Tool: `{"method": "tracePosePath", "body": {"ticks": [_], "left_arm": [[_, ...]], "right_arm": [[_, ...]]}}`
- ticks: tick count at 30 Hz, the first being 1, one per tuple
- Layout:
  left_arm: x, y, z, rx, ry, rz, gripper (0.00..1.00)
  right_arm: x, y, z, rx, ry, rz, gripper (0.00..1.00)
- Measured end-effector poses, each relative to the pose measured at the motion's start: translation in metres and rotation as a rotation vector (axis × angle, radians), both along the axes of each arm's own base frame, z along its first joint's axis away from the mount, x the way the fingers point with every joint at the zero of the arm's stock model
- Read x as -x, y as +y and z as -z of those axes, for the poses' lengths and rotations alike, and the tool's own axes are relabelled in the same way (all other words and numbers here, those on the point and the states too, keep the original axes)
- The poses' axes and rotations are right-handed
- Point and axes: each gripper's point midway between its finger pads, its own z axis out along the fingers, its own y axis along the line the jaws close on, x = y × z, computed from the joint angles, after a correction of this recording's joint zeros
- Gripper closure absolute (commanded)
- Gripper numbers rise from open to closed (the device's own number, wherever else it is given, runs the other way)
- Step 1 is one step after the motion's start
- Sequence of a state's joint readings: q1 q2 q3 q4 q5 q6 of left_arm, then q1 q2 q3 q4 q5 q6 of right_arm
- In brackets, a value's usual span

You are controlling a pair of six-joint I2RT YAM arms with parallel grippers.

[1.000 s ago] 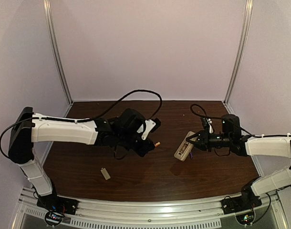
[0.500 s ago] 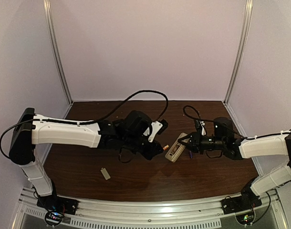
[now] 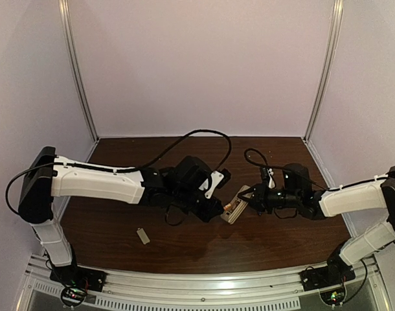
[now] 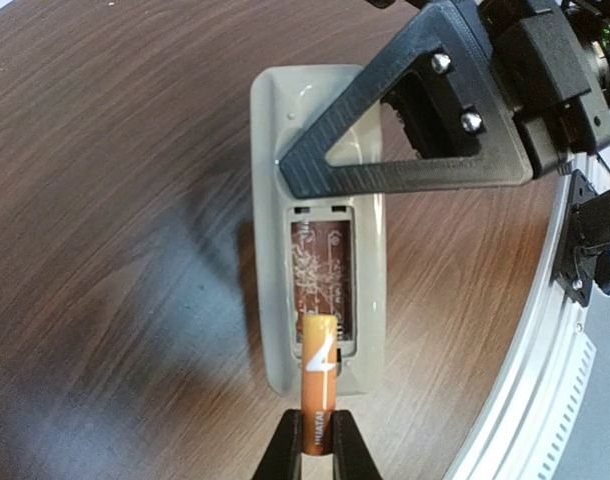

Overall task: Load the batteries into the remote control
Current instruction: Place the battery in the battery compartment.

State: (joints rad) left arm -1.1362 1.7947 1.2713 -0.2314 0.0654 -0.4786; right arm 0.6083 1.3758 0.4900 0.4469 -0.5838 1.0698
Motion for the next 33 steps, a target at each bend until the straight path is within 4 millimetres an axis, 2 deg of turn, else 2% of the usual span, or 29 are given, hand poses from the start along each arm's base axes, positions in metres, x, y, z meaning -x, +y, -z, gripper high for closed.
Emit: {"method": "tracePosePath", "body": {"ticks": [16,21,33], "left_arm": [[-0.007,-0.014,0.011,-0.006,0.036,-0.031,1.00],[-0.008,-0.011,0.020,-0.037,0.048,-0.047,1.00],[-0.018,-0.013,0.027,-0.071,0.061,-0.129,1.00]], "right_arm": [[0.002,0.011,0.007,-0.008,0.023,0.006,1.00],[0.002,0.011,0.006,-0.009,0.023,0.010,1.00],[-0.003,0.009,0.008,0.001,0.033,0.045,1.00]]}}
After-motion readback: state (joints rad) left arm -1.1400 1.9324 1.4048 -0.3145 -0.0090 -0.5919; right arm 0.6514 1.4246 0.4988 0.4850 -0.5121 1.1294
